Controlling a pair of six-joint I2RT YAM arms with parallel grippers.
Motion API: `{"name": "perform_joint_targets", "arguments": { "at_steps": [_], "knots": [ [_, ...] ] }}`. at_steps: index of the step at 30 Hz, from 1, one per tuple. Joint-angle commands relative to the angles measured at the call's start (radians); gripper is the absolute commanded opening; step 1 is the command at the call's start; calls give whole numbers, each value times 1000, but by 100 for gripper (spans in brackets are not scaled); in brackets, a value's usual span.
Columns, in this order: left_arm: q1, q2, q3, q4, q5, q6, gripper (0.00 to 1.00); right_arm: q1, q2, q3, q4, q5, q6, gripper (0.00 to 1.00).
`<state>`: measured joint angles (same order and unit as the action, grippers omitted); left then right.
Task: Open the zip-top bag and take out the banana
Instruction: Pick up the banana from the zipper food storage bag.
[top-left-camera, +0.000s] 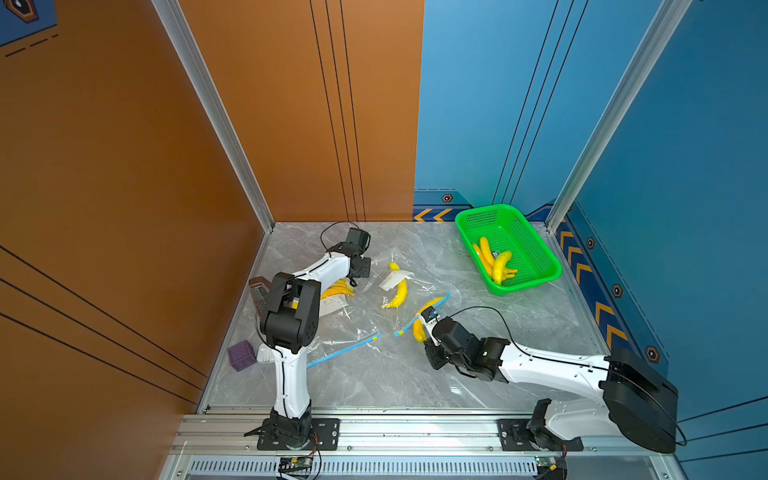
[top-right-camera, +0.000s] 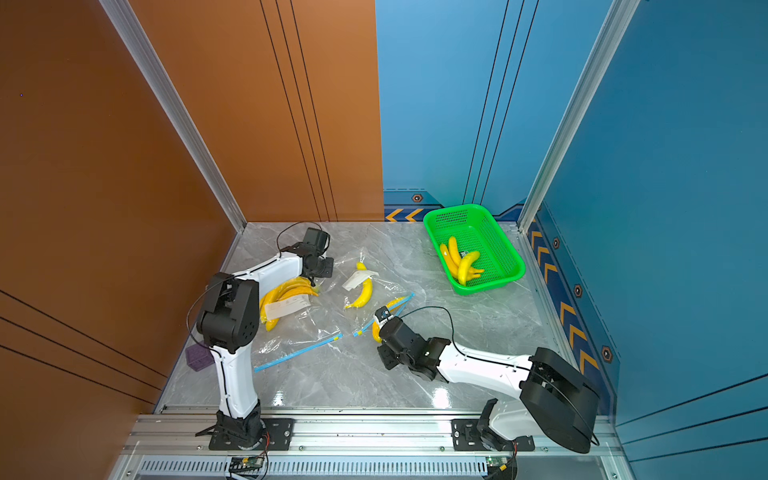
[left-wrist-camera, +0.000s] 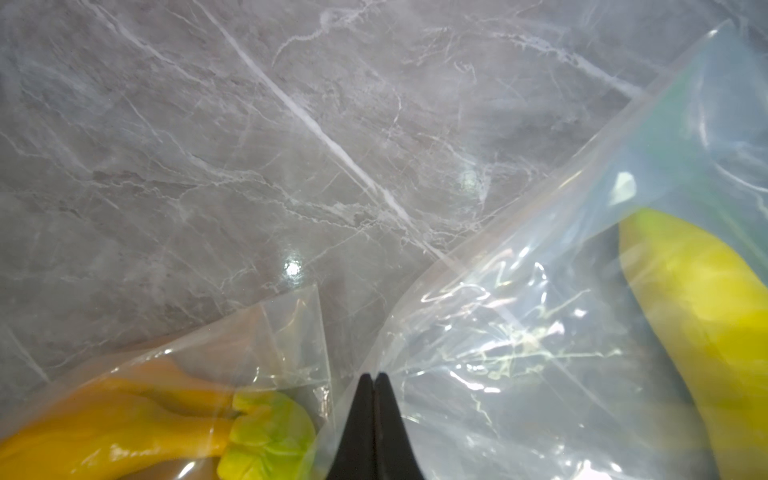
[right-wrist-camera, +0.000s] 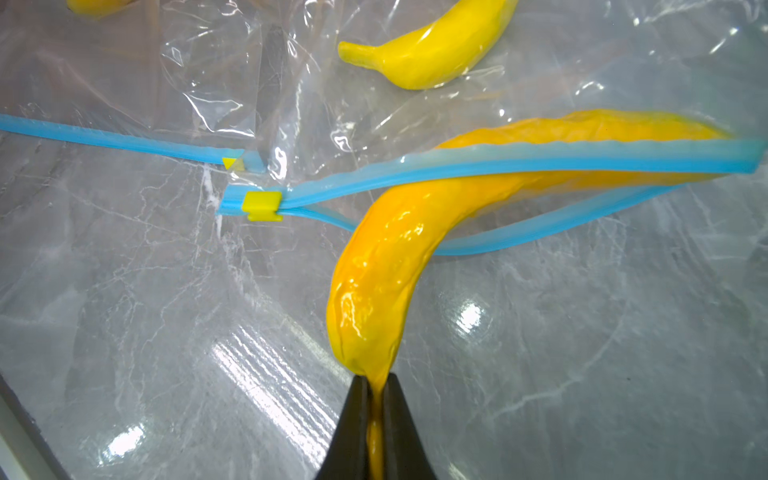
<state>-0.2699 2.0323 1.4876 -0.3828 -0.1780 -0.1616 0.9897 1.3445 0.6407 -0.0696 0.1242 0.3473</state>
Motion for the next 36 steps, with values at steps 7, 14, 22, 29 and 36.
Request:
{"name": "perform_joint_targets", "arguments": {
  "at_steps": [7, 14, 22, 29, 36],
  "knots": [
    [60, -18, 46, -27, 7, -6, 0, 43, -66, -48, -59, 8, 58, 4],
    [85, -6, 69, -28, 22, -18, 0, 52, -84, -51, -83, 47, 64, 5],
    [35, -21, 23, -28, 31, -9, 0, -140, -119, 80, -173, 31, -19, 9],
    [-6, -24, 0, -27, 31, -8, 0, -391, -85, 239, -198, -24, -128, 10],
    [-9, -36, -18, -25, 35, -5, 0, -611, 96, 405, -248, -80, -276, 11]
  ]
}}
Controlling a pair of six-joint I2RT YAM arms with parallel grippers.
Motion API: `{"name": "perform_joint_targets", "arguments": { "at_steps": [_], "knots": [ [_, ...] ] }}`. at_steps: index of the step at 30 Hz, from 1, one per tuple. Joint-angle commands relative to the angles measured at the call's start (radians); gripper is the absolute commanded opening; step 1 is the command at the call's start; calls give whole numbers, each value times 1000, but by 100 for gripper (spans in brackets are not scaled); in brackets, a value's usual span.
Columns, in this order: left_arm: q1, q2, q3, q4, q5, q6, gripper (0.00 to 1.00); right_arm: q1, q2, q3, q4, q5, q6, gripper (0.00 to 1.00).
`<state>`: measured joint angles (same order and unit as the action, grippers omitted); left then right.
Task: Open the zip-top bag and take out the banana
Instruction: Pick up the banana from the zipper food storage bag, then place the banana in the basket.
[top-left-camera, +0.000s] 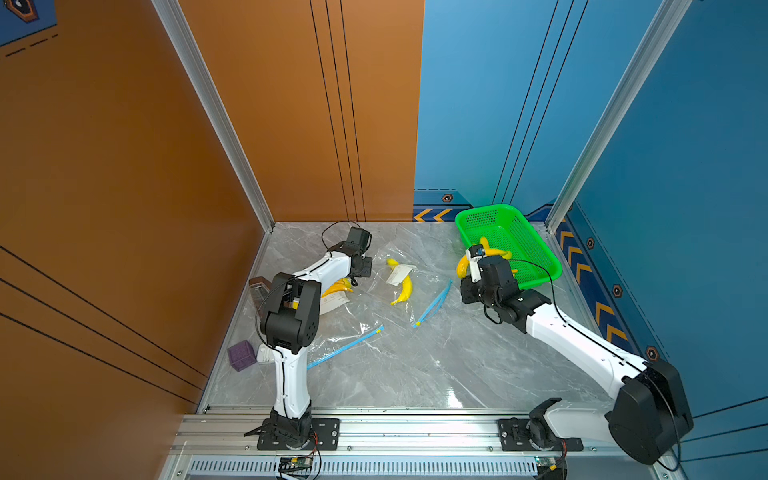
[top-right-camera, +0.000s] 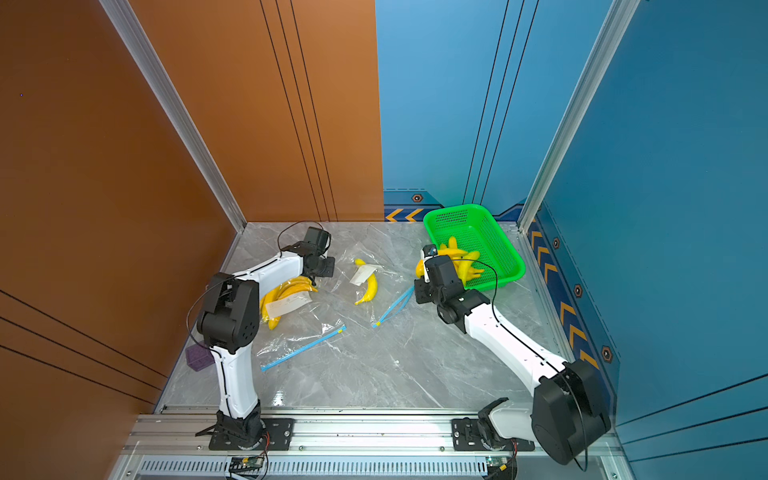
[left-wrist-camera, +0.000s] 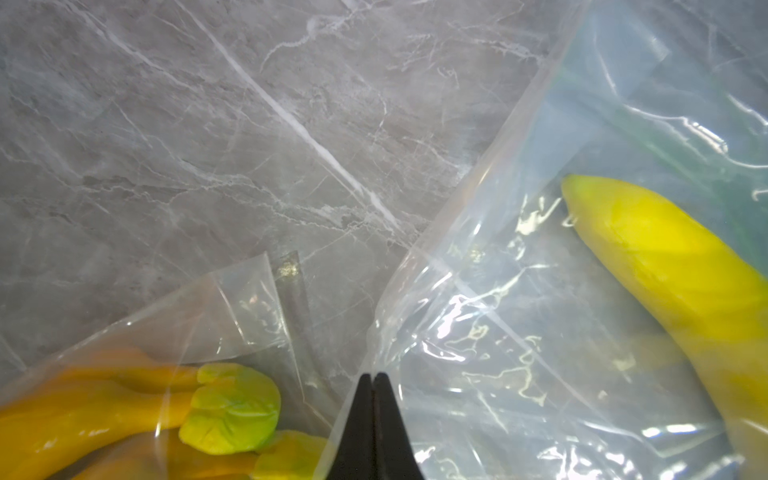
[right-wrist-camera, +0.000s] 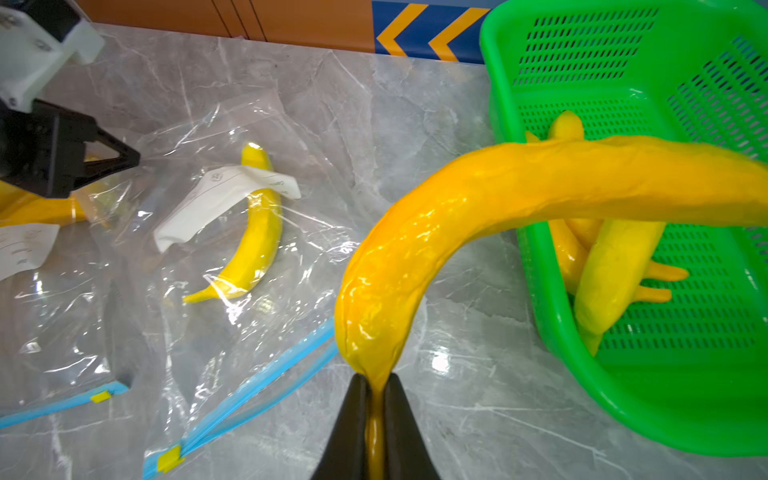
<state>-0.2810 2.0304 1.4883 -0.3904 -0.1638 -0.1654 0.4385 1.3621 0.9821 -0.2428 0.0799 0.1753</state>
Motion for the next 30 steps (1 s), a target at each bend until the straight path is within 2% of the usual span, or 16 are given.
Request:
{"name": "perform_joint_targets", "arguments": {
  "at_steps": [1, 4, 8, 14, 17, 24, 30],
  "knots": [
    [2, -35, -21, -18, 22, -1, 0, -79, 107, 83, -79, -58, -132, 10],
    [2, -37, -26, -18, 29, -1, 0, -126, 195, 146, -97, -73, -224, 10],
    [3, -42, -30, -18, 31, 6, 0, -217, 267, 231, -115, -167, -291, 9],
    [2, -52, -31, -18, 37, 3, 0, -308, 343, 317, -167, -133, -338, 9],
    [2, -50, -32, -18, 35, 3, 0, -343, 380, 327, -167, -126, -317, 10],
    [1, -51, -36, -18, 33, 4, 0, -305, 457, 307, -154, -112, -285, 11],
    [0, -52, -36, -18, 33, 3, 0, -243, 458, 337, -165, -118, -278, 12]
  ]
}}
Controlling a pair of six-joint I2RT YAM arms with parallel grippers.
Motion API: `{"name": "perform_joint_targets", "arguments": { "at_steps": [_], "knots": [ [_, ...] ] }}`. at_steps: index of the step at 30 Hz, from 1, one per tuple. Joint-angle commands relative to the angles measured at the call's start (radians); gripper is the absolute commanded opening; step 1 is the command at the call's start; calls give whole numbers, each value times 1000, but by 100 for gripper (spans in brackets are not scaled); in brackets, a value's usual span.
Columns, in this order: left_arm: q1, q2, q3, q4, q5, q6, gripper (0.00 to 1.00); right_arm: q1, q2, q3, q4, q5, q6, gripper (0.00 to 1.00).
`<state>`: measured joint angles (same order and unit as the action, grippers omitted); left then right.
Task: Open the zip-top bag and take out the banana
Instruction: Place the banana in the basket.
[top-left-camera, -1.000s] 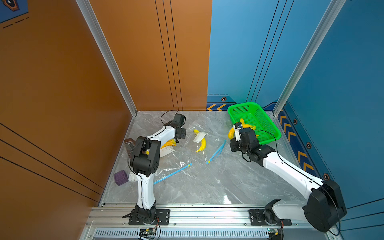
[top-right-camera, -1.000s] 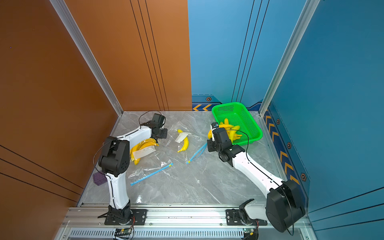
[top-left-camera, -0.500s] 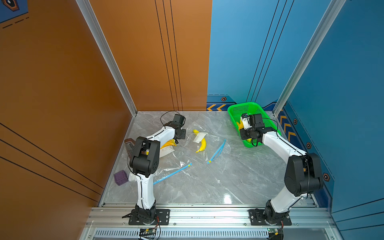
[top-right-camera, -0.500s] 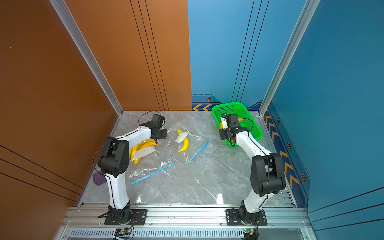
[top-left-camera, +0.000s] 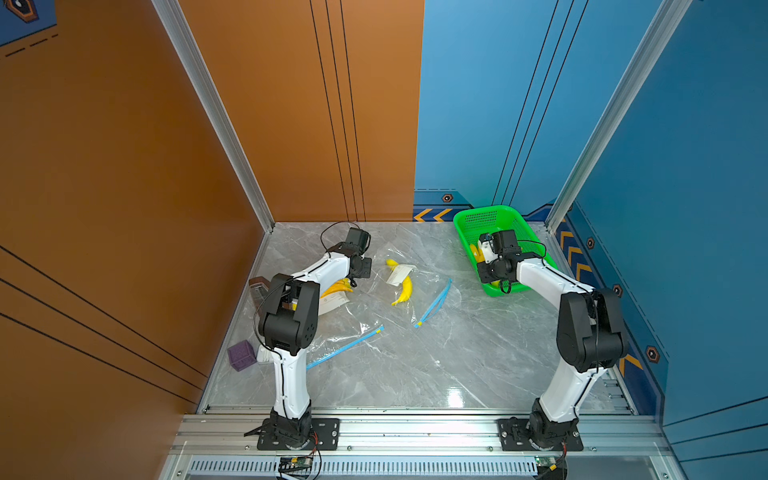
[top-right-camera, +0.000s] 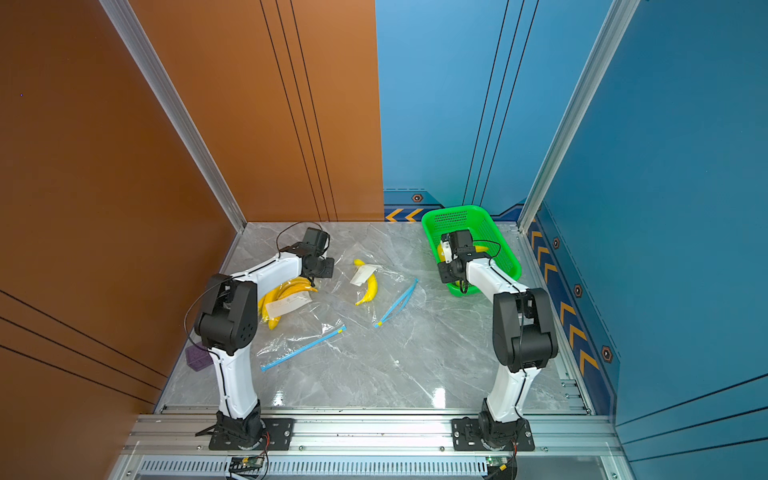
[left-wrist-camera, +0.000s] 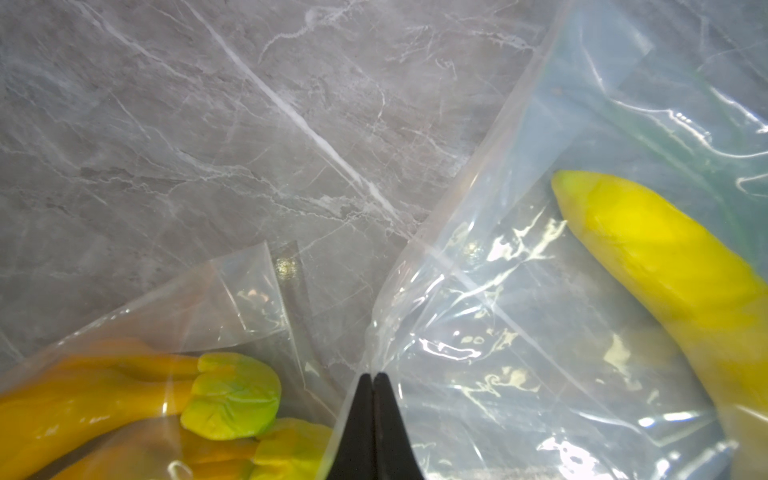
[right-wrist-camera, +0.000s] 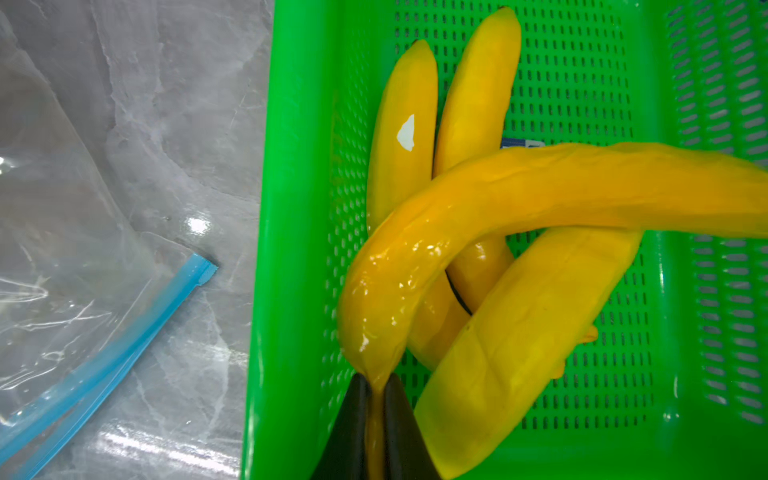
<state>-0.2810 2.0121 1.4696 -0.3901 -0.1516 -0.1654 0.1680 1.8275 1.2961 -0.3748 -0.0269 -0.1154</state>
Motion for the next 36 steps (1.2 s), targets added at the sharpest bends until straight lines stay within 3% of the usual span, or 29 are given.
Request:
{"name": "perform_joint_targets", "arguments": {
  "at_steps": [1, 7, 14, 17, 20, 26, 30, 36],
  "knots": [
    [-1, -35, -18, -18, 20, 3, 0, 39, -7, 30, -34, -17, 18, 13],
    [0, -42, -23, -17, 17, 5, 0, 98, 42, 105, -61, -49, 15, 15],
    [0, -55, -33, -16, 20, 6, 0, 85, 84, 159, -136, -70, -34, 19],
    [0, -55, -33, -16, 22, 6, 0, 100, 28, 108, -122, -61, -4, 32],
    [-4, -55, -32, -16, 28, 4, 0, 168, -43, 73, -116, 66, 65, 44],
    [-12, -47, -28, -18, 25, 7, 0, 330, -185, -50, -80, 152, 224, 44],
    [-12, -45, -23, -18, 20, 9, 0, 386, -273, -182, -29, 108, 334, 42],
    [-14, -43, -23, -18, 11, 9, 0, 476, -388, -317, 18, 137, 383, 45]
  ]
}}
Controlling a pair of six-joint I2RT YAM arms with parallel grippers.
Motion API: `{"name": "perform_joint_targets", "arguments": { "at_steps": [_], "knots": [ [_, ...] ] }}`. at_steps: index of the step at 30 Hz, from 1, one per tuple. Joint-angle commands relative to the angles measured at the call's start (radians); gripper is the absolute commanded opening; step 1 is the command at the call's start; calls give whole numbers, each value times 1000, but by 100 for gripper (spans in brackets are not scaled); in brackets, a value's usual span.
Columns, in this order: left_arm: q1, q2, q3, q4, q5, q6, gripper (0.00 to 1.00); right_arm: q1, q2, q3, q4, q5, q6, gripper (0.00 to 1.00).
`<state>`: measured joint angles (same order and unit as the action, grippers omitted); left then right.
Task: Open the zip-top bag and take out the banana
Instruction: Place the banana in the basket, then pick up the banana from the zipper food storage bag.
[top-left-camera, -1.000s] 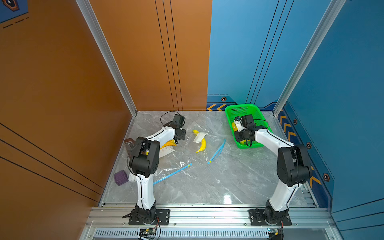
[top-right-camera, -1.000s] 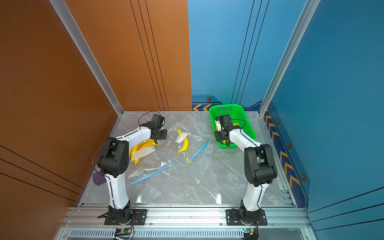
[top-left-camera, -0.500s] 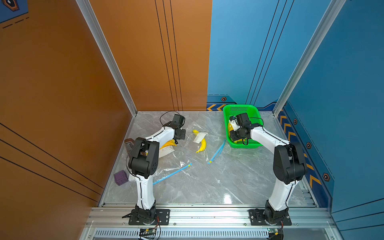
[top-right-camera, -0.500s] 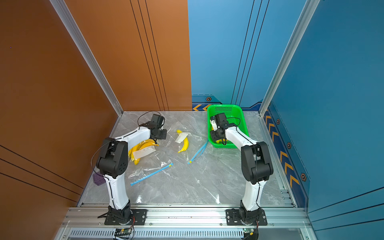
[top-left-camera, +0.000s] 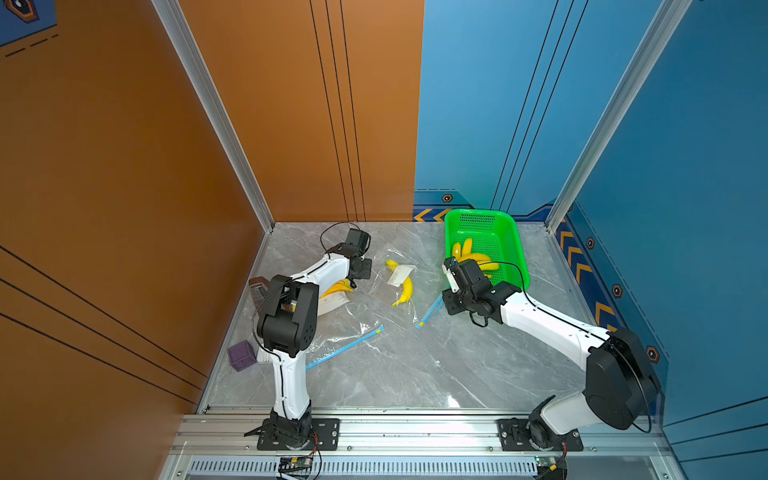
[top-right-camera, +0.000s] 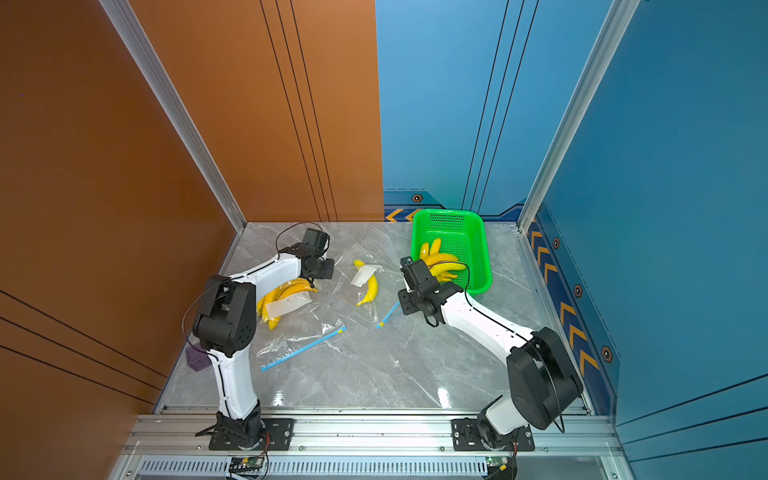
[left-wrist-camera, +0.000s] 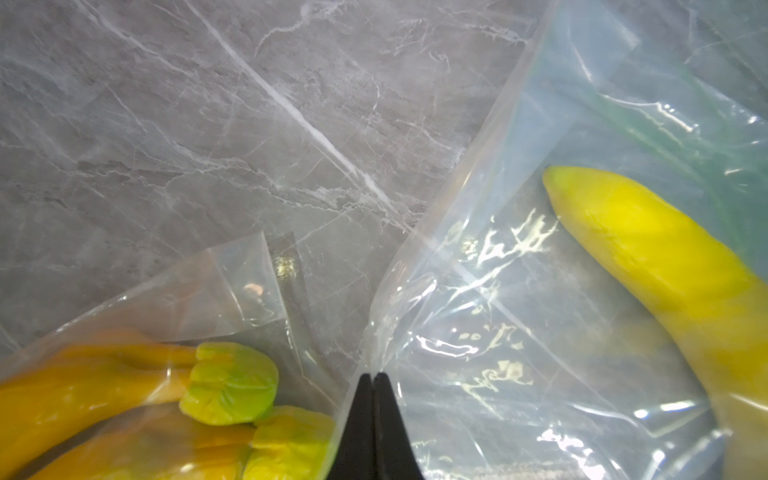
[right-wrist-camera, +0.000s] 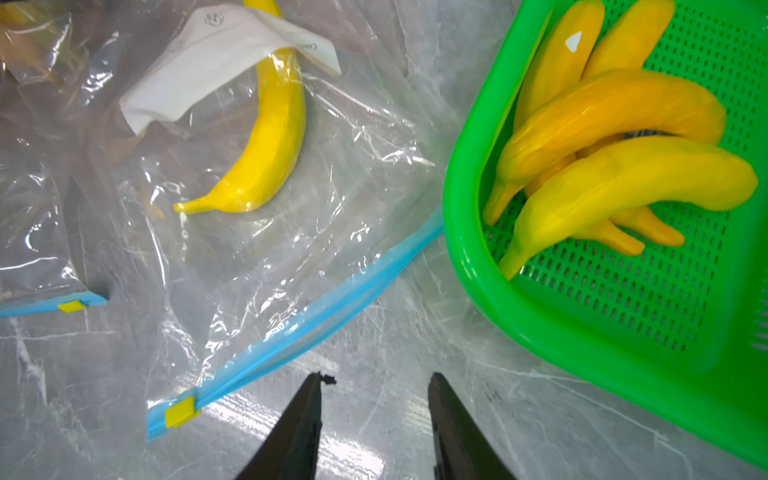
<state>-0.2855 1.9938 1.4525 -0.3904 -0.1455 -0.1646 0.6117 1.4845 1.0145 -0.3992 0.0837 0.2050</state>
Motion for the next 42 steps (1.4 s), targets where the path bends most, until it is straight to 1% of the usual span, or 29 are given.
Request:
{"name": "perform_joint_targets", "arguments": {
  "at_steps": [1, 5, 9, 17, 24, 26, 28, 32, 35, 38, 42],
  "knots": [
    [-9, -26, -6, -18, 4, 8, 0, 37, -48, -56, 53, 24, 69, 45],
    [-8, -19, -2, -17, 5, 8, 0, 31, -19, -128, 153, -4, 87, 44],
    [-12, -18, 1, -18, 4, 7, 0, 35, 56, -135, 237, -17, 91, 43],
    [-18, -5, 3, -18, 6, 8, 0, 35, 177, -129, 403, -32, 95, 44],
    [-39, -7, -9, -18, 11, 6, 0, 33, 197, -145, 558, -123, 133, 52],
    [-49, -5, -12, -19, 7, 5, 0, 32, 208, -125, 538, -128, 136, 51],
    [-52, -5, -17, -19, -10, 7, 0, 36, 188, -124, 466, -68, 130, 50],
    [-44, -3, -15, -19, -17, 10, 0, 2, 83, -228, 434, 14, 160, 49],
    [-41, -2, -7, -19, -19, 7, 0, 2, 41, -257, 373, 59, 167, 49],
    [-41, -1, -3, -19, -17, 7, 0, 6, 53, -264, 363, 70, 159, 49],
    [-42, 0, 1, -19, -18, 5, 0, 10, 129, -247, 417, 51, 148, 49]
  ]
}}
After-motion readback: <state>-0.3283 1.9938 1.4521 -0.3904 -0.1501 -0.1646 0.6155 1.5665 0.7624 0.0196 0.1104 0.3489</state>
